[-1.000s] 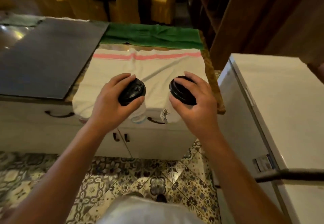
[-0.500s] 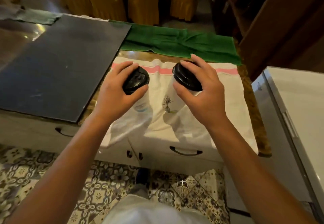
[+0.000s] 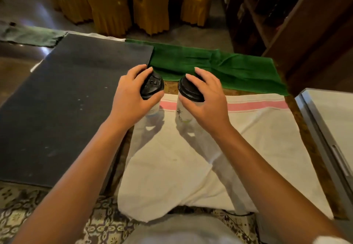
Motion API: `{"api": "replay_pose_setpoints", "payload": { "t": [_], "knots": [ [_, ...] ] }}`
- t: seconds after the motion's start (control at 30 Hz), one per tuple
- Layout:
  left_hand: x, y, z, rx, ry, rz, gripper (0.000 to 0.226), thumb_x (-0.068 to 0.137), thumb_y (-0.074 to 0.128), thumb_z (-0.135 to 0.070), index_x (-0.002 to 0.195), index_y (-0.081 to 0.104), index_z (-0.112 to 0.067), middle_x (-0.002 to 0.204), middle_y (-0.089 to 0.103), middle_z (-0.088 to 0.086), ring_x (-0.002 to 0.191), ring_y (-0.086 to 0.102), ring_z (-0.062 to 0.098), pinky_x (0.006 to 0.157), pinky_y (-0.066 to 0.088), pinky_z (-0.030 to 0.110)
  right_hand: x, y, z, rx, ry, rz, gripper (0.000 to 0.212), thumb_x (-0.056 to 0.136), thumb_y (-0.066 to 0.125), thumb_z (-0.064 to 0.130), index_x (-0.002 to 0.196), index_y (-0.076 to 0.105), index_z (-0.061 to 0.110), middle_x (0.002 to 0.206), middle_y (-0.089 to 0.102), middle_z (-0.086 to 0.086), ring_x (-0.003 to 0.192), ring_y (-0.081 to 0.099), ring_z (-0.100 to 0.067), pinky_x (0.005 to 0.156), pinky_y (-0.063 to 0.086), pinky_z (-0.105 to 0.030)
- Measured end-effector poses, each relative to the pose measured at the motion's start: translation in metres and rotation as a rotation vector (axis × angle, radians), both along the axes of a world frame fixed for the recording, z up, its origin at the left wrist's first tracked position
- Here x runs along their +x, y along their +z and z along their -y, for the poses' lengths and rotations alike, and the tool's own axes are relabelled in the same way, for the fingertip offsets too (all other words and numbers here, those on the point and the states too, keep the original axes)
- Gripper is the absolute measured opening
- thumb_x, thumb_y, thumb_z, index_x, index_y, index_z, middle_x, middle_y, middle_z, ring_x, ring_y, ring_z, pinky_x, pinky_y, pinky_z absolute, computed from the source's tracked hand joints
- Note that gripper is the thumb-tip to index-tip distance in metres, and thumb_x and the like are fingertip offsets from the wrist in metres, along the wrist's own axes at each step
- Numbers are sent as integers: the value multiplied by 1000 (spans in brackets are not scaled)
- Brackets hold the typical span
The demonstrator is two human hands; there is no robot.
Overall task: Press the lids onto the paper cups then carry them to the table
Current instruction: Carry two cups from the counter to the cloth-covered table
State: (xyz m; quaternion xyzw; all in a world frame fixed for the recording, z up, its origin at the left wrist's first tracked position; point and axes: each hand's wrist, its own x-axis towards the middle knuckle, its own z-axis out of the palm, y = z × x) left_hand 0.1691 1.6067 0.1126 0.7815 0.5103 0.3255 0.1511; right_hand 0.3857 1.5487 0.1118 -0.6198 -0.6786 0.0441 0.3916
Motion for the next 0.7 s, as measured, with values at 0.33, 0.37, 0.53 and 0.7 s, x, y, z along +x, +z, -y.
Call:
{"api": "replay_pose_setpoints", "payload": {
  "t": [0.33,0.37,0.53,0.7],
  "knots": [
    [-5,-14,-29,-51,-44,65,71,89,72,-46,149,48,-19,155,45,1,135,45,23,111,42,39,-14,-20,-37,-14,-29,39,59,91,75,39,142,61,13,158,46,-13,149,37,-31,121,29,-34],
    [-5,-13,-30,-49,-46,57,71,88,72,-46,149,48,-19,155,44,1,135,45,23,111,43,39,-14,-23,-37,-28,-28,59,59,91,75,38,142,61,13,157,47,-13,149,37,-31,121,31,-36],
    [-2,-13,-31,-45,-98,57,70,88,72,-49,148,48,-24,156,43,-4,137,49,19,108,49,40,-12,-29,-36,-55,-12,123,60,90,73,39,145,57,18,158,46,-8,147,38,-31,118,40,-47],
    [-1,-13,-30,-62,-123,83,69,87,73,-49,148,48,-26,158,40,-5,139,46,15,108,48,36,-9,-25,-35,-115,-2,131,67,86,74,38,148,53,24,162,39,-6,152,32,-30,117,40,-54]
  ]
}}
